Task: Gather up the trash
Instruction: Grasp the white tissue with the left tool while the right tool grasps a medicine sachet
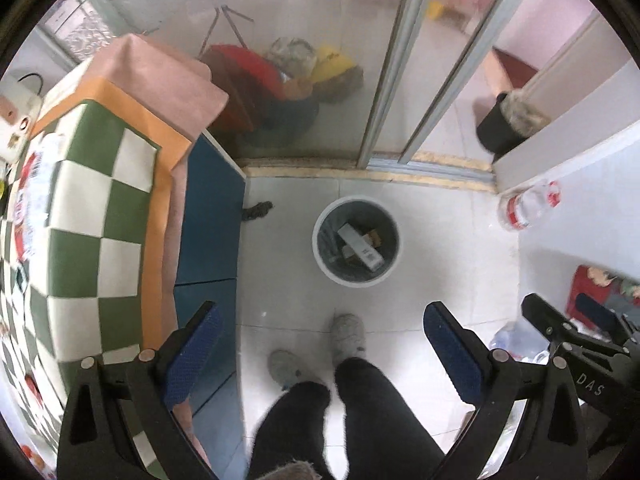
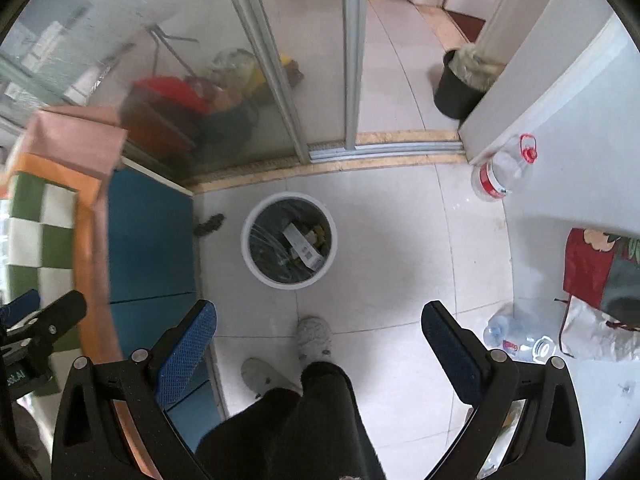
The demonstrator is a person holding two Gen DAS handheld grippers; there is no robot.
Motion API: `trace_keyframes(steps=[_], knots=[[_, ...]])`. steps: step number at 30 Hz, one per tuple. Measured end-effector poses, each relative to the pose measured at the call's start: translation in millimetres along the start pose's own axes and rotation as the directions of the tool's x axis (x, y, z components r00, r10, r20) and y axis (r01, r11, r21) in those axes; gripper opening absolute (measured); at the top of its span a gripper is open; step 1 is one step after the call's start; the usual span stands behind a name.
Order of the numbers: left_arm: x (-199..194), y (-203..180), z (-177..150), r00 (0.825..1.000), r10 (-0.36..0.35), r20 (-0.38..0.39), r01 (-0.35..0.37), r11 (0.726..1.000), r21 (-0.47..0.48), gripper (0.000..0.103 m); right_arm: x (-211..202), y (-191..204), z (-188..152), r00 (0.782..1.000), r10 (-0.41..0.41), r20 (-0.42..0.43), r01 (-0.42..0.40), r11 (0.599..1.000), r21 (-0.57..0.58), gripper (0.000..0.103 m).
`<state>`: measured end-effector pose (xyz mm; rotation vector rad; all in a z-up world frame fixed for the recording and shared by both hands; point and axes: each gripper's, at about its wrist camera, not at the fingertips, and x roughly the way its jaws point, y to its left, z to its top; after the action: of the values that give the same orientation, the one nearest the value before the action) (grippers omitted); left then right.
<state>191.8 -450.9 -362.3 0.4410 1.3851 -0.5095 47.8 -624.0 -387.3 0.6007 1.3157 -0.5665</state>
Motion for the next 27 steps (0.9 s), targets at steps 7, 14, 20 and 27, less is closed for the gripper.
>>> trace_keyframes(steps=[7, 14, 20, 27], knots=[[-71.3, 80.1, 10.6, 0.989, 0.053, 0.135, -0.028, 0.983, -0.182, 0.102, -56.9, 61.0, 25.6, 0.997, 0.071, 0.017, -0.069, 0.991, -0.112, 0.103], [-138.5, 237.1, -29.8, 0.957, 0.230, 0.176, -0.143, 0.903, -0.406, 0.102, -103.1, 216.9, 28.7, 0.981, 0.195, 0.012, -0.181, 0.932, -0.314, 0.103], [-146.5, 399.8, -126.0, 0.935, 0.353, 0.043, -0.244, 0.725, -0.645, 0.102, -100.3, 380.9, -18.4, 0.967, 0.236, -0.091, -0.248, 0.817, -0.521, 0.103], [-107.7, 532.6, -222.2, 0.946, 0.313, -0.085, -0.256, 0.562, -0.786, 0.100, -59.0, 555.9, -74.8, 0.969, 0.172, -0.177, -0.246, 0.674, -0.696, 0.103]])
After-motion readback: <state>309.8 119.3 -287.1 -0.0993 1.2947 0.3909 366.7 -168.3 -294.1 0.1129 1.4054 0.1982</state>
